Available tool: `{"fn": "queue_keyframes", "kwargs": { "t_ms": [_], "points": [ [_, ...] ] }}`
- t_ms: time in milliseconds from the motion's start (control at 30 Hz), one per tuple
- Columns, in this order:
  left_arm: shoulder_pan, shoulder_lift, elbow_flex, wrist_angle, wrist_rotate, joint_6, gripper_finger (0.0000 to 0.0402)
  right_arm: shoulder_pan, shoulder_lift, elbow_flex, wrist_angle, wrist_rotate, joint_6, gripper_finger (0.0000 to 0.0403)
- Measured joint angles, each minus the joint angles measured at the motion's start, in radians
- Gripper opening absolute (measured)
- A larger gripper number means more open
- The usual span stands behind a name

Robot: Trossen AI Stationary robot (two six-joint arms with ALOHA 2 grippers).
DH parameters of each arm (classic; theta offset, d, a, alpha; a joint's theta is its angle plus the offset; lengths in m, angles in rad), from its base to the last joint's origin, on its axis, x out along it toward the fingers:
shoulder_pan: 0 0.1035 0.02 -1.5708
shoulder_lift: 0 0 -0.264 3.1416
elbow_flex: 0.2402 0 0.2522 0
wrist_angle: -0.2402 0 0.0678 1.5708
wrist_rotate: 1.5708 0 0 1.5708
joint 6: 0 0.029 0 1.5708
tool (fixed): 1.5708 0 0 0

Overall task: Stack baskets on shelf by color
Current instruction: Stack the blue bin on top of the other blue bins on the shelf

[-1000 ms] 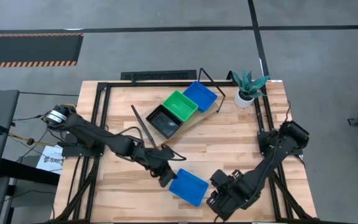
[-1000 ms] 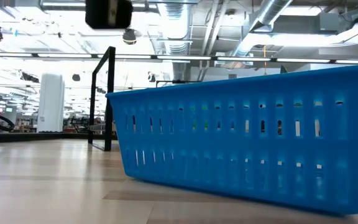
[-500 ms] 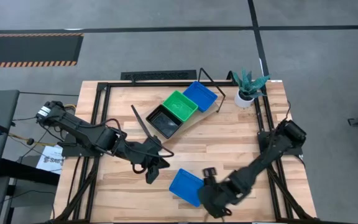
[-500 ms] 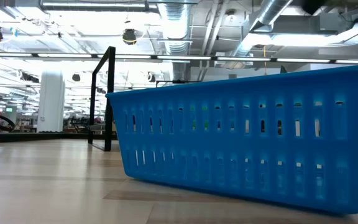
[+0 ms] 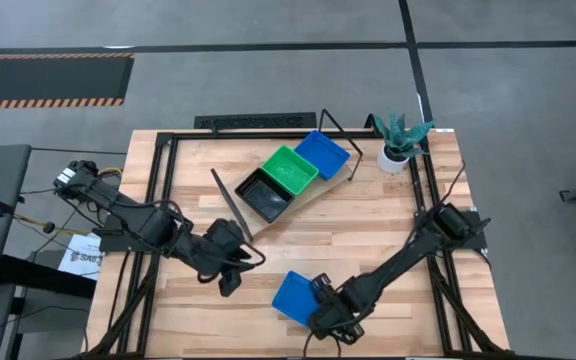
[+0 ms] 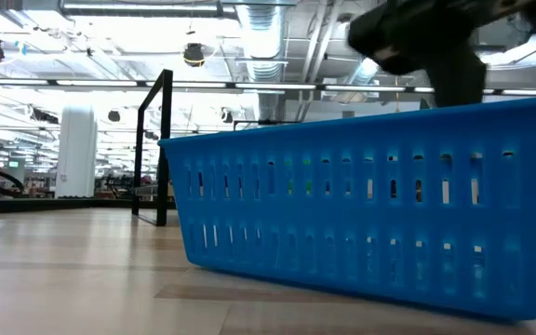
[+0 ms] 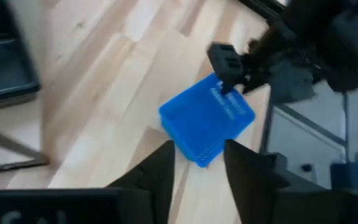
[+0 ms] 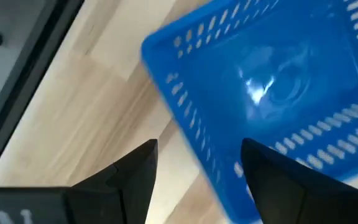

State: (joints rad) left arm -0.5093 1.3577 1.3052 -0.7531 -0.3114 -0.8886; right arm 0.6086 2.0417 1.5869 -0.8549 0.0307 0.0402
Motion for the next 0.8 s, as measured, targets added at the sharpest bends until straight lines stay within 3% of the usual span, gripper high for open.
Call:
{"fn": "queue_keyframes", "kwargs": {
  "t_ms": [167,467,633,800],
  "points": [
    [-0.002,0.001,0.000,-0.087,-0.035,-0.089,0.0158,-0.032,0.010,0.001,-0.002,-0.002,-0.033,0.0222],
    [-0.004,0.001,0.000,-0.122,-0.022,-0.111,0.0164,-0.070,0.009,0.001,-0.005,-0.067,-0.077,0.0019],
    [-0.004,0.001,0.000,-0.136,-0.009,-0.111,0.0164,-0.090,0.003,0.001,-0.006,-0.084,-0.050,0.0012],
    [-0.012,0.001,0.000,-0.158,-0.008,-0.111,0.0164,-0.109,-0.065,0.001,-0.026,-0.176,-0.006,0.0007]
  ]
}}
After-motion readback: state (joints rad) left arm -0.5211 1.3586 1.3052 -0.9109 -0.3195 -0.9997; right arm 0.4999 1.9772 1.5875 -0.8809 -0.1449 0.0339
